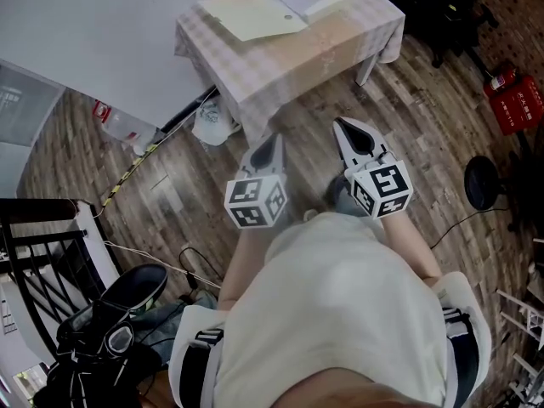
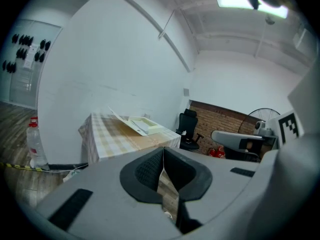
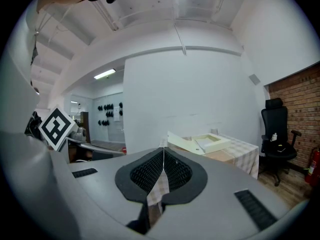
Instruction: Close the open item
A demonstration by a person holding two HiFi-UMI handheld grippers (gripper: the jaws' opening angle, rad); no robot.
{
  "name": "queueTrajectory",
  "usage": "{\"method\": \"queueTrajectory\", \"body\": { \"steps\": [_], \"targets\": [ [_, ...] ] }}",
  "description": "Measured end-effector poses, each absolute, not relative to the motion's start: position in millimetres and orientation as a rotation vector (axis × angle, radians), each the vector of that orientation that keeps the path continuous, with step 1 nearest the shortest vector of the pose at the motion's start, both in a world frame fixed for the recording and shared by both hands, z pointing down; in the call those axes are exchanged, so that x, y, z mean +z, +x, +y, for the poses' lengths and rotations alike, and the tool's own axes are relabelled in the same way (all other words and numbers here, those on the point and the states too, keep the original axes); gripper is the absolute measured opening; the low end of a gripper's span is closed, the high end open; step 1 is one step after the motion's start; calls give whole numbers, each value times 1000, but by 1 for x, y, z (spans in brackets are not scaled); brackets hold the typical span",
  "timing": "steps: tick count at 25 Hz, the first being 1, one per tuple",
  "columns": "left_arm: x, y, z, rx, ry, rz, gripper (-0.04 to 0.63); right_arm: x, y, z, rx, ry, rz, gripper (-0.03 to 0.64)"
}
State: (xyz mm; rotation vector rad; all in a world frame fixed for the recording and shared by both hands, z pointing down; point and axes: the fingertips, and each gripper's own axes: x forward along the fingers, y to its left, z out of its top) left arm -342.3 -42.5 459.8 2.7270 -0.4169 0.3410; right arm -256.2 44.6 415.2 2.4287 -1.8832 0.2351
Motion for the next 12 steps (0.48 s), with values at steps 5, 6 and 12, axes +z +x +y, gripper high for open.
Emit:
{"method": "queueTrajectory", "body": {
  "steps": [5,6,12],
  "targets": [
    [465,-320,-59,346,2714,-469,5,418,-228,28,237,2401,-1925,0],
    [466,-313,-63,346,2711,-481,5,419,-220,23,238,2391,-1932,0],
    [462,-264,-86,327,2701,-538,5,414,-162,-3,227,2357,-1975,0]
  ]
}}
